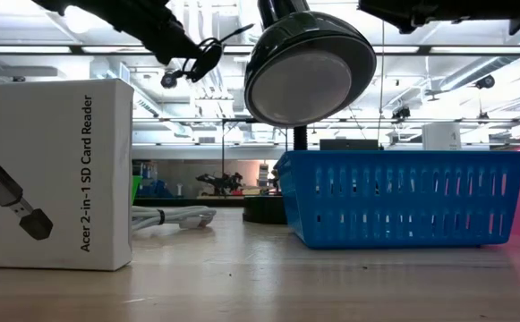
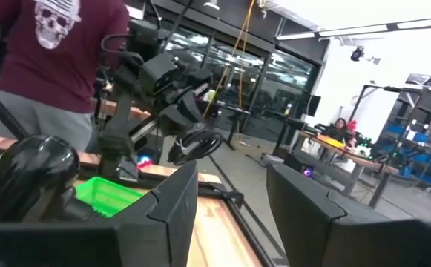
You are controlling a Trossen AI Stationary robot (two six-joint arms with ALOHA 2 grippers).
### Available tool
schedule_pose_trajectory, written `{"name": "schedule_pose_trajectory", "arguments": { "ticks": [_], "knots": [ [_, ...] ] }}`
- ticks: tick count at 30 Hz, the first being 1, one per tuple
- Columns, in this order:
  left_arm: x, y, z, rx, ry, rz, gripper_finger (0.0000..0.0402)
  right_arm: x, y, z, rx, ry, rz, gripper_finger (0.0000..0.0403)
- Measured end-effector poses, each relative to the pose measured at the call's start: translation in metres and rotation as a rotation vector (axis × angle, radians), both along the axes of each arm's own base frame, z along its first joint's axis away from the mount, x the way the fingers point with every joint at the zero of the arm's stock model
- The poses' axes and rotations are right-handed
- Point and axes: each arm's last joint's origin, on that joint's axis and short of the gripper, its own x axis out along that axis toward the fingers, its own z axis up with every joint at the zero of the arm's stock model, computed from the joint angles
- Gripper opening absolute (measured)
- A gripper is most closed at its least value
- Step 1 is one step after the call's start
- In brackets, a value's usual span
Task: Pick and place items into bin
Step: Put the black charger cable into the pink bin
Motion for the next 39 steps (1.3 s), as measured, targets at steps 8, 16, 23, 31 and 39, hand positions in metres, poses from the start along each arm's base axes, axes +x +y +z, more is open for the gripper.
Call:
{"name": "schedule_pose_trajectory", "arguments": {
  "ticks": [8, 16, 23, 31, 39],
  "knots": [
    [0.000, 0.000, 0.000, -0.002, -0.003, -0.016, 0.0013, 0.032, -0.015, 0.008, 0.017, 0.059, 0.027, 0.0150],
    [0.000, 0.000, 0.000, -0.003, -0.006, -0.015, 0.0013, 0.074, -0.032, 0.021, 0.077, 0.105, 0.050, 0.0155],
    [0.001, 0.000, 0.003, -0.006, -0.055, -0.014, 0.0013, 0.099, -0.047, 0.029, 0.111, 0.145, 0.222, 0.0157],
    [0.004, -0.001, 0.009, -0.002, -0.153, -0.073, 0.0013, 0.114, -0.061, 0.034, 0.122, 0.148, 0.201, 0.0155],
    [0.024, -0.001, 0.006, 0.077, -0.212, -0.088, 0.0013, 0.125, -0.064, 0.036, 0.103, 0.176, 0.236, 0.0155]
  ]
}}
